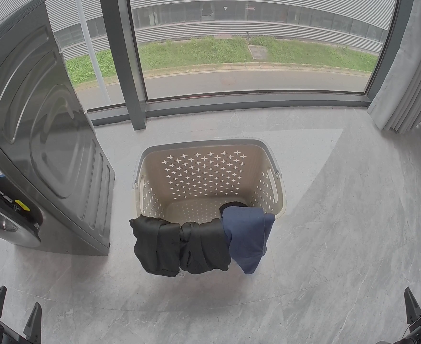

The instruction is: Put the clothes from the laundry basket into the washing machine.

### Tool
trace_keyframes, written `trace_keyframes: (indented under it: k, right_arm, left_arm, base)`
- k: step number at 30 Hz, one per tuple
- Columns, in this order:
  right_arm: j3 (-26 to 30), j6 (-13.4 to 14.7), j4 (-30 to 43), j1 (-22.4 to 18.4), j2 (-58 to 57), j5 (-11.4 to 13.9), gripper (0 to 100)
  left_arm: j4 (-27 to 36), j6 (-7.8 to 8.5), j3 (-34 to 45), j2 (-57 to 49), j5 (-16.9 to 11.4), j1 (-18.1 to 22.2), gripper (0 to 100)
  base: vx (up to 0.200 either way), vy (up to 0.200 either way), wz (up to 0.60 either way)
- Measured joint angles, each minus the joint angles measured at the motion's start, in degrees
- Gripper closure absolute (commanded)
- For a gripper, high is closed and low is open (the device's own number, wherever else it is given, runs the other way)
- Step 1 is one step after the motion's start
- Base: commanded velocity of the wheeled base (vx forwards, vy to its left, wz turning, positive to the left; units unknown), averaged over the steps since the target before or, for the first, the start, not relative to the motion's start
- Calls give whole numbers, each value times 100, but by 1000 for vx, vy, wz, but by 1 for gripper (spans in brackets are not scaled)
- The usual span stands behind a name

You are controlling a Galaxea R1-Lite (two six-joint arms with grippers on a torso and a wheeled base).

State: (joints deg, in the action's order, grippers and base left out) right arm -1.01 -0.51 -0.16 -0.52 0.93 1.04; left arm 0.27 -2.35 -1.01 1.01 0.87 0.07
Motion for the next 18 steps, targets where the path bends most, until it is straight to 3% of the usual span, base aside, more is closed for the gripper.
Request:
trace_keyframes:
  k: [7,16,18]
  right_arm:
    - [0,0,0,4,0,-2,0]
    - [0,0,2,1,0,0,0]
    - [0,0,-2,-7,0,0,0]
  left_arm:
    - [2,-7,0,2,0,2,0]
    - [2,-10,0,2,0,2,0]
    - [2,-10,0,2,2,-2,0]
  base:
    - [200,0,0]
    - [0,0,0]
    - [0,-200,0]
